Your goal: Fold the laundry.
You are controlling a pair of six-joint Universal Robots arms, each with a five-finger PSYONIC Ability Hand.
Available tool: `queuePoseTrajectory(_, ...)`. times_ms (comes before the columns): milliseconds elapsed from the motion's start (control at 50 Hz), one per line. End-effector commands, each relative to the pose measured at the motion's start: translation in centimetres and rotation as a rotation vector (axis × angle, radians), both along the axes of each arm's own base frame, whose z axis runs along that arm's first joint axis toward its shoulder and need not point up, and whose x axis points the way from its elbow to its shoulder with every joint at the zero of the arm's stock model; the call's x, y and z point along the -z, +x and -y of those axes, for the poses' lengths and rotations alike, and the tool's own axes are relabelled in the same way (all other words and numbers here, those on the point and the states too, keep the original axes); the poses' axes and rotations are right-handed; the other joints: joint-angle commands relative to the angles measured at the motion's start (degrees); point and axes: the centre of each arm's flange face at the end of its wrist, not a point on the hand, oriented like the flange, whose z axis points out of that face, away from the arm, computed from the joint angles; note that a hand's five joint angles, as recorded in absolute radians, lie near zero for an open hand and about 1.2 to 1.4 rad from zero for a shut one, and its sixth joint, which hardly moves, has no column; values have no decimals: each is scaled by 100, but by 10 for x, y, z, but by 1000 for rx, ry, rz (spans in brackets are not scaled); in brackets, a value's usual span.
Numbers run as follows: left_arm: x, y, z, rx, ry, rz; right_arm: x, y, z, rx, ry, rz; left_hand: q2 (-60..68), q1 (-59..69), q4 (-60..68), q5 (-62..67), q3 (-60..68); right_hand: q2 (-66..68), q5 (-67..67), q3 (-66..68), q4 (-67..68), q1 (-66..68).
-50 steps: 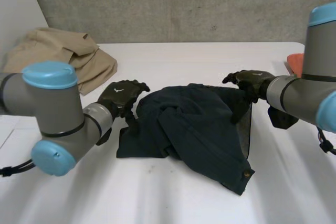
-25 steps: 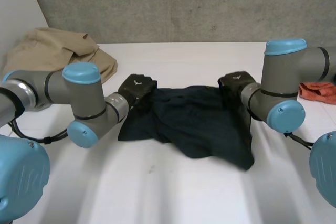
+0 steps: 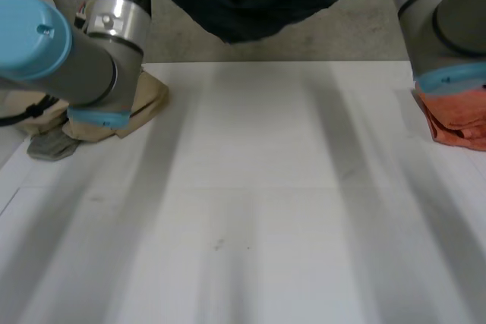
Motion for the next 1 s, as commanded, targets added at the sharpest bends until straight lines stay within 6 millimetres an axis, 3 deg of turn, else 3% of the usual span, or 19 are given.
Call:
queuePoseTrajectory(20, 91, 12, -26, 5, 319, 161, 85, -2, -11, -16, 322, -133, 1132, 1428, 1134, 1545, 1175, 1232, 1408, 1204, 1150, 1450)
queuePoseTrajectory(120, 149, 25, -53, 4, 538, 275, 153, -8, -29, -25, 565, -243, 1132, 1428, 1134, 1545, 1175, 1232, 1408, 1204, 1150, 1450)
queuePoseTrajectory(140, 155, 28, -57, 4, 570, 290, 173, -8, -34, -26, 624, -269, 918, 1213, 920, 1330, 960, 1232, 1408, 1204, 1150, 1450)
queuePoseTrajectory(180, 172, 35, -74, 1, 659, 348, 188, -8, -39, -32, 668, -290, -87, 209, -85, 326, -44, 1232, 1408, 1204, 1150, 1450)
queuePoseTrajectory(280, 178, 52, -107, -11, 779, 468, 214, -15, -54, -22, 773, -346, -2664, -2368, -2662, -2251, -2622, 1232, 1408, 1204, 1150, 1450)
queuePoseTrajectory(360, 162, 64, -130, -16, 806, 514, 231, -26, -84, -39, 930, -449, -3725, -3429, -3723, -3312, -3683, 1232, 1408, 1204, 1150, 1450)
queuePoseTrajectory(460, 134, 75, -152, -12, 768, 498, 208, -45, -120, -43, 973, -570, -5574, -5279, -5572, -5162, -5532, 1232, 1408, 1204, 1150, 1450)
queuePoseTrajectory(580, 118, 83, -165, -14, 724, 467, 188, -66, -168, -73, 987, -771, -5611, -5315, -5609, -5198, -5569, 1232, 1408, 1204, 1150, 1450)
queuePoseTrajectory(680, 122, 87, -169, -21, 733, 470, 167, -80, -207, -113, 1007, -845, -5577, -5282, -5575, -5165, -5535, 1232, 1408, 1204, 1150, 1450)
queuePoseTrajectory(740, 127, 86, -165, -29, 731, 470, 158, -82, -212, -107, 983, -829, -5594, -5299, -5592, -5182, -5552, 1232, 1408, 1204, 1150, 1450)
queuePoseTrajectory(760, 130, 85, -164, -27, 735, 472, 152, -83, -213, -96, 956, -819, -5561, -5265, -5559, -5148, -5518, -2059, -1884, -2087, -2142, -1841)
queuePoseTrajectory(800, 142, 83, -157, -32, 753, 483, 146, -82, -212, -84, 913, -802, -5510, -5215, -5508, -5098, -5468, -4656, -4481, -4684, -4739, -4438)
queuePoseTrajectory(880, 157, 84, -149, -45, 796, 498, 127, -79, -197, -36, 760, -712, -5140, -4845, -5138, -4728, -5098, -4817, -4642, -4845, -4900, -4600)
queuePoseTrajectory(1000, 163, 88, -150, -47, 829, 497, 115, -74, -186, -24, 712, -613, -4265, -3970, -4263, -3853, -4223, -4817, -4642, -4845, -4900, -4600)
